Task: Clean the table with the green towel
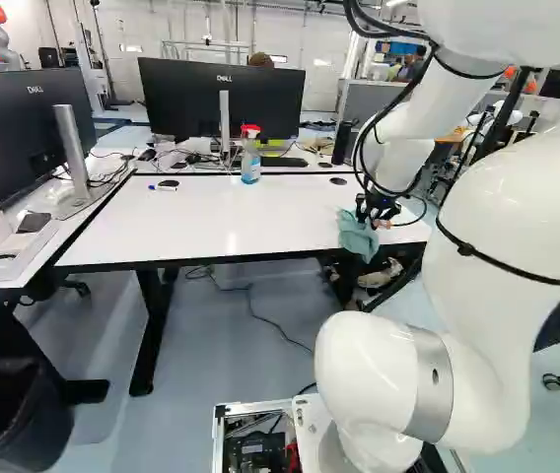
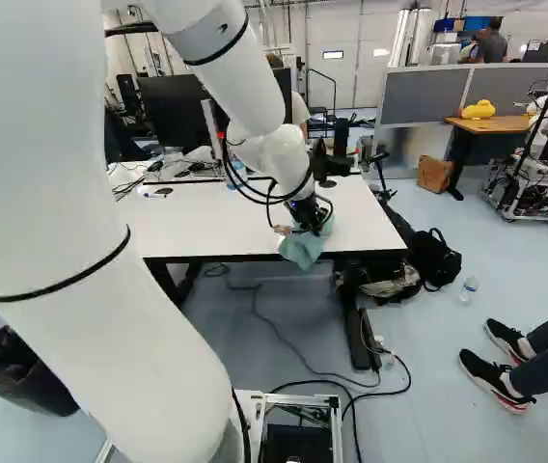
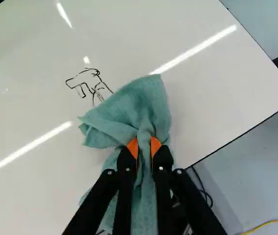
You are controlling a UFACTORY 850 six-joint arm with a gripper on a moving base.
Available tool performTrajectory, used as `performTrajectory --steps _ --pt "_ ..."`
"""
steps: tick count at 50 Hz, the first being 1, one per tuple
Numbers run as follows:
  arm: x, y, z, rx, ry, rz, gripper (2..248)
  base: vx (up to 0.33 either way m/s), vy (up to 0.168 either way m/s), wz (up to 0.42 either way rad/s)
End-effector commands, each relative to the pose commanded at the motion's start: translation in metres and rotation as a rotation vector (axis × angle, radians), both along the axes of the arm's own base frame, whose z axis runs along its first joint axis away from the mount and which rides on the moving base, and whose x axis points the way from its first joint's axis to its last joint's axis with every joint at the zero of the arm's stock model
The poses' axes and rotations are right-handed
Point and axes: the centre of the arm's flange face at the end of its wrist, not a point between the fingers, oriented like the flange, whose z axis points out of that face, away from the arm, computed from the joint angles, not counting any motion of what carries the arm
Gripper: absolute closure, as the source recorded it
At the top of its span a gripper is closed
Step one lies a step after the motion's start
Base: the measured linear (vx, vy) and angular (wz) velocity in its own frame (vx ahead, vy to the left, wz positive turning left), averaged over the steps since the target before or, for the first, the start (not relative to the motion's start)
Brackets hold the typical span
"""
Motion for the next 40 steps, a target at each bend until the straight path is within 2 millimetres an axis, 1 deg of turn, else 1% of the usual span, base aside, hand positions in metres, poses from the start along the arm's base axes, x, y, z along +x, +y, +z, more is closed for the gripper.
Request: performTrajectory --steps 13,40 --pt "0.023 -0.009 0.0 -0.002 -0.005 0.002 200 0.0 0.0 0.0" --pt "0.075 -0.005 0.0 -0.008 -0.02 0.05 200 0.0 0.0 0.0"
